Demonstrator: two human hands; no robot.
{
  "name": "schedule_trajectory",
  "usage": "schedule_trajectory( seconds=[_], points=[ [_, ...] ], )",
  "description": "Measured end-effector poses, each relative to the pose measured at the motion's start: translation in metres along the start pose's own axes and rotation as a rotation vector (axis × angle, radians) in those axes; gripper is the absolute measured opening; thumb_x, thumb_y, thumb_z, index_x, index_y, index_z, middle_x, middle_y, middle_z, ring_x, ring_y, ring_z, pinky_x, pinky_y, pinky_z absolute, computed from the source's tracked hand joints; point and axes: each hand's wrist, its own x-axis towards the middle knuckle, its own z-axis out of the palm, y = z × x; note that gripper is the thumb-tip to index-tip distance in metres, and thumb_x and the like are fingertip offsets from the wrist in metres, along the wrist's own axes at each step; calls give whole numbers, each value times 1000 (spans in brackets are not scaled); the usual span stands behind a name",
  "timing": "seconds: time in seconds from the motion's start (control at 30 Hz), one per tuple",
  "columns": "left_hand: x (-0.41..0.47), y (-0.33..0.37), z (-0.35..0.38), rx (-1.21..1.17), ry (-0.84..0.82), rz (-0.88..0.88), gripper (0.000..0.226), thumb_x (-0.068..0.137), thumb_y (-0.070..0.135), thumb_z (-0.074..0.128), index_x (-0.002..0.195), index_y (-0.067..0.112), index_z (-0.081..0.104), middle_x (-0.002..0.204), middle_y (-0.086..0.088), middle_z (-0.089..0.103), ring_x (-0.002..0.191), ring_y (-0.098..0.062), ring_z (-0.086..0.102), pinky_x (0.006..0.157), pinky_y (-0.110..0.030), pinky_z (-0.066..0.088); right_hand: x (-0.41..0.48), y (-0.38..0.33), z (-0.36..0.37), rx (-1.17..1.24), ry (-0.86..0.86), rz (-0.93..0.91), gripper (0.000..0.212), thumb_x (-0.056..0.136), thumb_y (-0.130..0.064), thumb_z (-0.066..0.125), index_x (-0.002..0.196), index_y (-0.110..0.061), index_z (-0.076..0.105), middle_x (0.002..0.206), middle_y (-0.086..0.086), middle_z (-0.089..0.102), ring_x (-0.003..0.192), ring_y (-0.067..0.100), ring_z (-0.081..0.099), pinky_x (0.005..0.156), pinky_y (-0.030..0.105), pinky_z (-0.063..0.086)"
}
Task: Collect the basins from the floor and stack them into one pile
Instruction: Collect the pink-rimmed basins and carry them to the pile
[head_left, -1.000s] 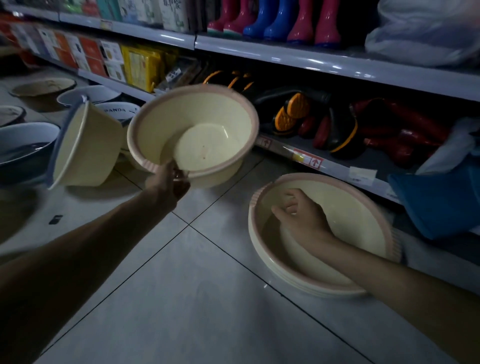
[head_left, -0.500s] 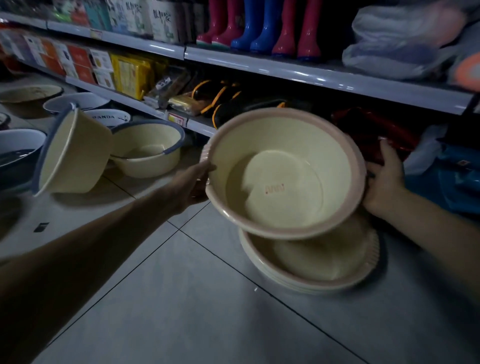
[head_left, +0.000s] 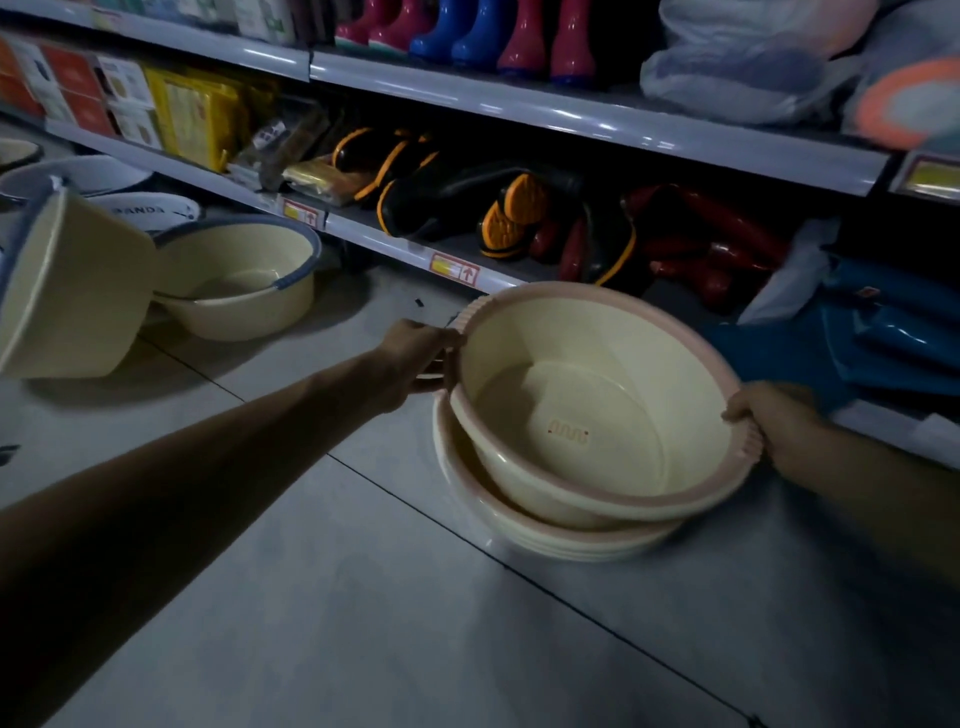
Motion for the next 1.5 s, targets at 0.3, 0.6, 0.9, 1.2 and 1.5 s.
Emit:
schedule_trajectory(
  seconds=[0.3,0.6,0.9,1.2,1.5],
  points=[
    [10,-55,9,220,72,-69,25,97,16,62,114,-2,66,116,-22,66,103,-30,57,88,-42,47,-7,48,24,-227,-82,1,78,84,-7,76,152,-4,37,147,19,51,127,37,54,103,39,47],
    [6,-80,25,155,-32,-287,32,96,19,65,121,2,52,105,-16,67,90,-27,68,75,-38,58,-19,86,39,56,-296,285,19,87,-4,68,104,-9,61,104,16,67,94,32,64,80,43,58],
    [-15,-85,11,48,20,-343,31,92,12,71,117,-2,58,97,-16,70,80,-22,71,55,-26,58,-25,71,50,84,-235,251,22,82,11,58,101,0,63,97,16,66,80,32,60,69,35,53],
    [-75,-99,-107,-150,205,-197,36,95,43,66,107,10,74,98,-9,79,96,-24,75,87,-38,60,-44,1,147,100,-376,72,41,70,5,63,110,0,70,100,14,69,86,32,63,81,44,56],
    [-162,-92,-230,-337,665,-33,34,97,40,66,107,9,74,96,-9,80,90,-23,77,82,-39,59,-117,-119,303,257,-758,-51,58,42,-7,63,98,-16,77,107,13,76,101,35,70,93,49,56]
  ],
)
